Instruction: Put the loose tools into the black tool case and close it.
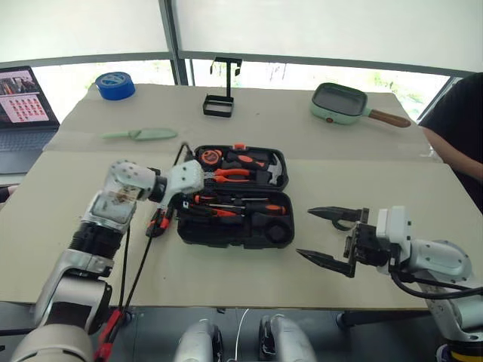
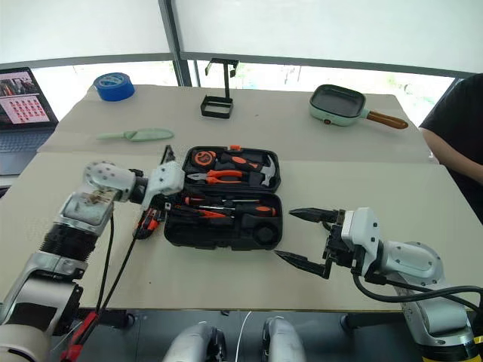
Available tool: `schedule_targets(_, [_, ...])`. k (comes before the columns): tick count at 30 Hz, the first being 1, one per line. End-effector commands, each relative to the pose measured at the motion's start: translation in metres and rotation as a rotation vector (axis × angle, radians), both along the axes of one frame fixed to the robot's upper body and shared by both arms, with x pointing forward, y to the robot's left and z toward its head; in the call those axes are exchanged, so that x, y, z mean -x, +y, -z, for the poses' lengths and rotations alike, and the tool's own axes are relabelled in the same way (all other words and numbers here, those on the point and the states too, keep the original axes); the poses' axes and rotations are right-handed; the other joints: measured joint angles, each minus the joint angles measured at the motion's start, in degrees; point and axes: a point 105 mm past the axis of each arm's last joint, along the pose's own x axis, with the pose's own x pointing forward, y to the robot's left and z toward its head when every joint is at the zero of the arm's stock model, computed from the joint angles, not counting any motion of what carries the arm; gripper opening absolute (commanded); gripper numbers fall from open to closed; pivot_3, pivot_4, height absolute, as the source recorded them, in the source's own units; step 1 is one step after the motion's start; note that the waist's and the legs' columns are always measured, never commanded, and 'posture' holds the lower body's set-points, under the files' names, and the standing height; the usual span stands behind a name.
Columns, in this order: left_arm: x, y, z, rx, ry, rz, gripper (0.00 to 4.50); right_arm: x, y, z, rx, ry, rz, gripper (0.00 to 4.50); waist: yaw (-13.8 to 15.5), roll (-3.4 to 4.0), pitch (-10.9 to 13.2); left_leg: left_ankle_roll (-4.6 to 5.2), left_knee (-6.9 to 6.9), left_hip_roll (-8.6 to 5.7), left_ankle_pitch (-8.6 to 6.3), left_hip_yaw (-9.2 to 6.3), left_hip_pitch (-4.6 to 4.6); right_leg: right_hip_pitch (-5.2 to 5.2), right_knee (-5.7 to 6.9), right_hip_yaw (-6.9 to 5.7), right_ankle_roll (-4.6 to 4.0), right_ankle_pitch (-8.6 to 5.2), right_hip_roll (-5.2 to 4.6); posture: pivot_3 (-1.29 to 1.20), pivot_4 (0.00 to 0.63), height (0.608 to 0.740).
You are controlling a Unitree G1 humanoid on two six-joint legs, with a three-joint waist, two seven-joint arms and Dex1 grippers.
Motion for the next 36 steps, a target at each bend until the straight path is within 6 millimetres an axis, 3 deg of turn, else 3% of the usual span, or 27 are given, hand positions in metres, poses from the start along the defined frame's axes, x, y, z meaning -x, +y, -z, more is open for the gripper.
schedule_targets(1, [-0.001,0.003,-0.010,0.105,-0.027,-0.030,2.06,-0.001,0.002,-0.006,-0.008,-0.035,-0.010,4.50,0.0,0.00,0.0,0.00,0.00,0.00,0.00,0.01,0.00,0.00,0.00,0.00,0.00,0.00,0.00,0.00,0.150,0.740])
schedule_targets(3, [0.000,0.004,-0.003,0.155,0.034,-0.047,1.58,-0.001,0.003,-0.006,-0.013,-0.035,-0.011,4.50,0.0,0.00,0.0,0.00,0.00,-0.01,0.00,0.01,0.01,0.01,0.01,-0.01,0.00,0.00,0.00,0.00,0.150,0.740])
schedule_targets(7, [0.003,0.010,0.029,0.143,0.131,-0.074,0.13,-0.002,0.004,-0.008,-0.019,-0.048,-0.003,4.50,0.0,0.00,0.0,-0.01,0.01,-0.01,0.01,0.02,0.01,0.01,0.01,-0.05,0.01,0.01,0.01,0.00,0.150,0.740])
schedule_targets(8, [0.004,0.011,0.036,0.114,0.136,-0.075,0.04,-0.003,0.003,-0.008,-0.019,-0.049,-0.002,4.50,0.0,0.00,0.0,-0.01,0.01,-0.01,0.01,0.03,0.01,0.01,0.02,-0.07,0.01,0.01,0.01,0.00,0.150,0.740])
schedule_targets(10, [0.005,0.013,0.048,0.065,0.143,-0.073,0.04,-0.004,0.002,-0.009,-0.018,-0.051,0.001,4.50,0.0,0.00,0.0,-0.01,0.01,-0.01,0.01,0.03,0.01,0.00,0.01,-0.11,0.02,0.01,0.02,0.00,0.150,0.740])
schedule_targets(19, [-0.005,0.010,0.060,0.046,0.114,-0.131,0.04,-0.005,0.004,-0.009,-0.021,-0.050,-0.006,4.50,0.2,0.12,-0.1,0.01,0.00,-0.04,0.00,0.01,0.07,0.08,0.02,-0.09,0.01,0.04,-0.08,0.00,0.150,0.740])
schedule_targets(23, [-0.001,-0.001,0.046,0.153,0.117,-0.081,0.04,-0.004,0.005,-0.010,-0.020,-0.042,-0.011,4.50,0.4,0.20,-0.1,0.51,0.02,-0.08,-0.21,0.02,0.16,0.16,0.03,-0.09,0.10,0.08,-0.17,0.00,0.150,0.740])
schedule_targets(28, [-0.003,-0.003,0.030,0.207,0.080,-0.080,0.04,-0.003,0.003,-0.010,-0.016,-0.035,-0.011,4.50,0.1,0.19,-0.1,0.39,0.09,-0.08,-0.13,0.03,0.04,0.10,0.01,-0.08,0.15,0.12,-0.17,0.00,0.150,0.740])
schedule_targets(36, [-0.001,-0.001,0.053,0.110,0.106,-0.095,0.04,-0.004,0.005,-0.010,-0.015,-0.033,-0.016,4.50,0.0,0.19,-0.1,0.23,0.06,-0.10,-0.04,0.08,0.03,0.08,-0.06,-0.16,0.08,0.16,-0.14,0.00,0.150,0.740])
